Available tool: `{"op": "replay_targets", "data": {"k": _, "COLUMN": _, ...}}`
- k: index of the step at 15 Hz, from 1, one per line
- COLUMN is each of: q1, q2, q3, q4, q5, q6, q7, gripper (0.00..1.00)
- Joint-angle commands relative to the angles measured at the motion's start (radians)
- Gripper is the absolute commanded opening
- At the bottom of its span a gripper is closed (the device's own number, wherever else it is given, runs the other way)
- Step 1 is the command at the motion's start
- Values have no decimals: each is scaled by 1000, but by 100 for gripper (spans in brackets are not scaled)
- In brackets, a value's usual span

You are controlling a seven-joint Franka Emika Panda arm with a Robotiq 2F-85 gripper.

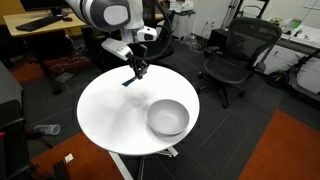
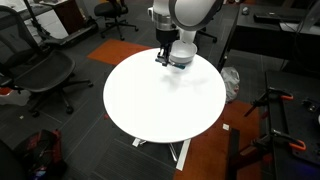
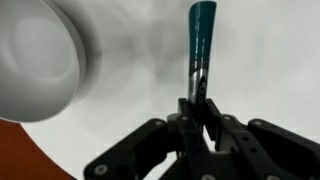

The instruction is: Get the marker from the gray bowl and place it on the table

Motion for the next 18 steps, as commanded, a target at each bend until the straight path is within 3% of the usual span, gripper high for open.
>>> {"op": "replay_targets", "data": {"k": 1, "q1": -15, "q2": 53, "q3": 14, "q4": 12, "q5": -1, "q6": 57, "q7": -62, "gripper": 5}}
{"op": "replay_targets", "data": {"k": 9, "q1": -29, "q2": 195, "q3": 19, "q4": 103, "q5": -2, "q6": 77, "q7": -113, "gripper": 5}}
{"op": "replay_targets", "data": {"k": 10, "q1": -27, "q2": 205, "q3": 16, "q4": 115, "q5": -4, "q6": 70, "q7": -109, "gripper": 44}}
{"op": "replay_targets", "data": {"k": 11, "q1": -28, "q2": 214, "q3": 17, "q4": 125, "q5": -3, "q6": 71, "q7": -109, "gripper": 45}}
{"op": "replay_targets", "data": {"k": 18, "q1": -27, "q2": 175, "q3": 15, "q4": 134, "q5": -3, "q6": 41, "q7": -105, "gripper": 95}}
